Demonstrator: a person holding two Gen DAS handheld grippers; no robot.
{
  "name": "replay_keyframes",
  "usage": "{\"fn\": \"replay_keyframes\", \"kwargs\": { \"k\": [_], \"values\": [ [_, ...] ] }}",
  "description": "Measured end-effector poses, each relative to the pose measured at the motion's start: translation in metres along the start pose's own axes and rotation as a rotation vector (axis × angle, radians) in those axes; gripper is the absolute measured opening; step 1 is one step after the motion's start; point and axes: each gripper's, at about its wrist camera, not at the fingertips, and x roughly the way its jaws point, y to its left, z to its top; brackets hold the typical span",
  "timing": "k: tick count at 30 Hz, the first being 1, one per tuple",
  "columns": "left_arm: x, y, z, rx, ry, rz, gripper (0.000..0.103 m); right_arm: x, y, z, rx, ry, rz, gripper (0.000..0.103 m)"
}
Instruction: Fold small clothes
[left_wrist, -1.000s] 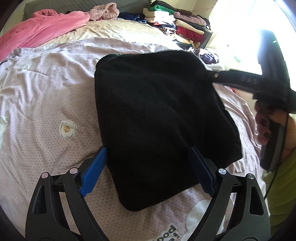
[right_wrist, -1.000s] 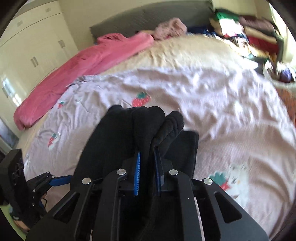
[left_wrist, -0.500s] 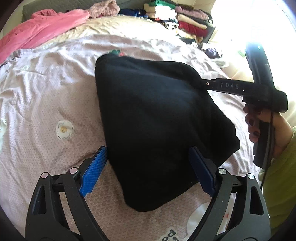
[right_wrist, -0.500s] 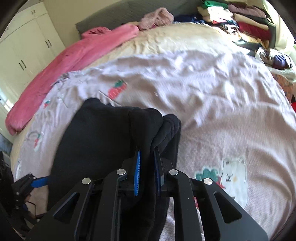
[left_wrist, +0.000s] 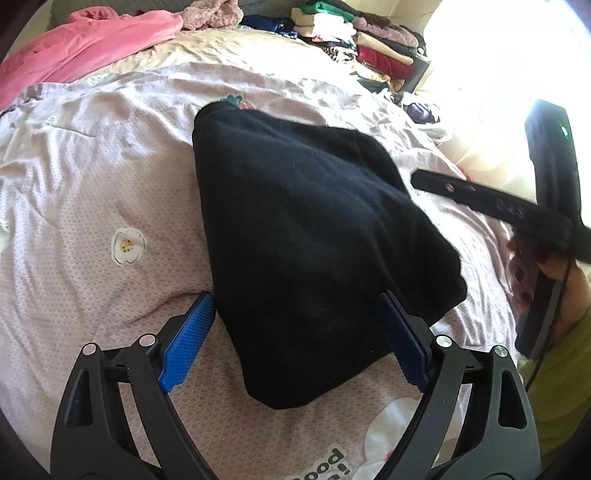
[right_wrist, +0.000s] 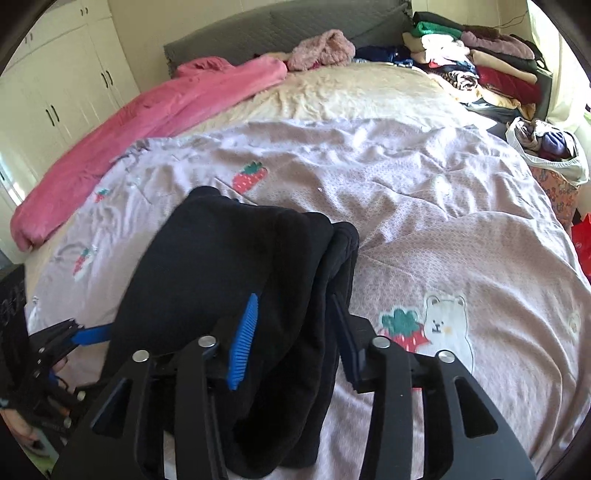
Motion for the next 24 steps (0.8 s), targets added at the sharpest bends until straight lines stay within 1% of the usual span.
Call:
{"fn": "replay_keyframes", "kwargs": {
  "k": [1,2,3,6,9,10,11,12,14,17,19,21,22,23,24],
  "values": [
    [-0.002,0.000,0.000,0.001,-0.005,-0.004,0.081,-0.006,0.000,-0.002,0.008,-0.009,0.004,0.047],
    [-0.006,-0.001,0.000,0.004,-0.013,-0.003,0.081,-0.013,0.001,-0.006,0.017,-0.023,0.012,0.054],
    [-0.008,-0.002,0.001,0.007,-0.018,-0.003,0.081,-0.019,0.002,-0.008,0.023,-0.037,0.021,0.056],
    [-0.016,-0.002,0.003,0.014,-0.039,0.000,0.081,-0.034,0.005,-0.019,0.057,-0.061,0.058,0.056],
    [-0.022,0.005,0.003,0.001,-0.062,0.017,0.081,-0.041,0.008,-0.032,0.077,-0.063,0.088,0.057],
    [-0.024,0.008,0.003,-0.006,-0.064,0.020,0.081,-0.043,0.009,-0.037,0.082,-0.059,0.089,0.059],
    [-0.025,0.014,0.003,-0.020,-0.065,0.021,0.081,-0.043,0.009,-0.041,0.089,-0.056,0.087,0.066],
    [-0.026,0.016,0.003,-0.028,-0.065,0.020,0.081,-0.044,0.009,-0.046,0.098,-0.051,0.086,0.070],
    [-0.028,0.021,0.003,-0.039,-0.069,0.014,0.081,-0.042,0.008,-0.053,0.120,-0.034,0.100,0.070],
    [-0.027,0.024,0.004,-0.055,-0.063,-0.009,0.081,-0.033,0.004,-0.061,0.181,-0.003,0.159,0.070],
    [-0.022,0.024,0.003,-0.073,-0.053,-0.028,0.081,-0.023,0.001,-0.063,0.221,0.026,0.162,0.070],
    [-0.016,0.022,0.004,-0.076,-0.043,-0.028,0.081,-0.016,0.001,-0.064,0.232,0.036,0.180,0.070],
    [-0.011,0.021,0.004,-0.073,-0.032,-0.020,0.081,-0.013,0.000,-0.064,0.240,0.042,0.184,0.069],
    [-0.008,0.020,0.004,-0.071,-0.024,-0.017,0.080,-0.008,0.001,-0.064,0.245,0.051,0.193,0.061],
    [-0.004,0.019,0.004,-0.069,-0.014,-0.012,0.077,-0.004,0.002,-0.063,0.240,0.065,0.208,0.042]
  ]
}}
